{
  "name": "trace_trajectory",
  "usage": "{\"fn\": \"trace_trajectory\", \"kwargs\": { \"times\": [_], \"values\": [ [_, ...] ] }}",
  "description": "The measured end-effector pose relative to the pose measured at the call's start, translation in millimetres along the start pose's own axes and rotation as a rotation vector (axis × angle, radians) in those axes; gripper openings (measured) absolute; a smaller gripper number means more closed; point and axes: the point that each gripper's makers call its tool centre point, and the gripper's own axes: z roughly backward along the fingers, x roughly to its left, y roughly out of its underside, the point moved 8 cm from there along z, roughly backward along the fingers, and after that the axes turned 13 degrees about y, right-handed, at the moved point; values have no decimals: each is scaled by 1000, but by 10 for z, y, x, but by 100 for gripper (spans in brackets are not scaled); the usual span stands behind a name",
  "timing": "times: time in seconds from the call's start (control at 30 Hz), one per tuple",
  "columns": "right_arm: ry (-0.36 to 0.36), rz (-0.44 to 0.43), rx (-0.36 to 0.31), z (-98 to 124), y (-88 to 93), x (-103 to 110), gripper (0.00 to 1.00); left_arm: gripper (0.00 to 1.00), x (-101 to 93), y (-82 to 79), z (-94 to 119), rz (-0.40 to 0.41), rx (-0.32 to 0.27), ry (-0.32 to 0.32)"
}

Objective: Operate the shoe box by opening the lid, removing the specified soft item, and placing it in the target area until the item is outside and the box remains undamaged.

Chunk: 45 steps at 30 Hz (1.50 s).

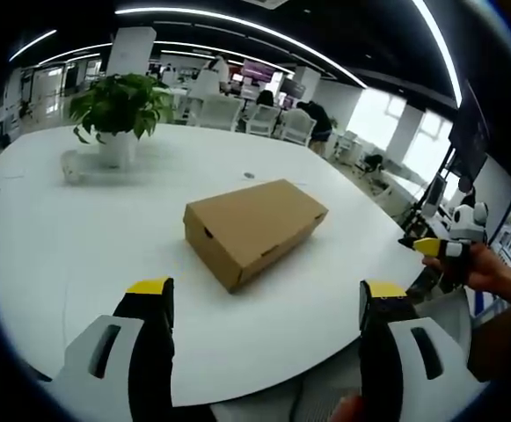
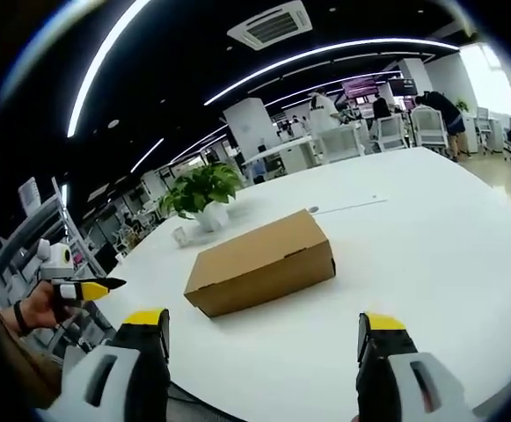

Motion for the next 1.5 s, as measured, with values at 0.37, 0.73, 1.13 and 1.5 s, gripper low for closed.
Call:
{"fn": "trace_trajectory", "kwargs": {
  "times": [0.37, 0.73, 1.13, 1.5],
  "values": [
    [2, 0, 8, -10, 8, -18, 88, 86, -4, 16, -31, 3, 5, 6],
    [9, -8, 16, -20, 34, -52, 88, 86, 40, 6, -40, 9, 6, 2],
    [-9, 29, 47, -136, -13, -85, 88, 85, 20, -2, -111, 22, -1, 1],
    [-61, 124, 86, -407, -164, -34, 87, 84, 80, -27, -291, 17, 15, 15]
  ]
}}
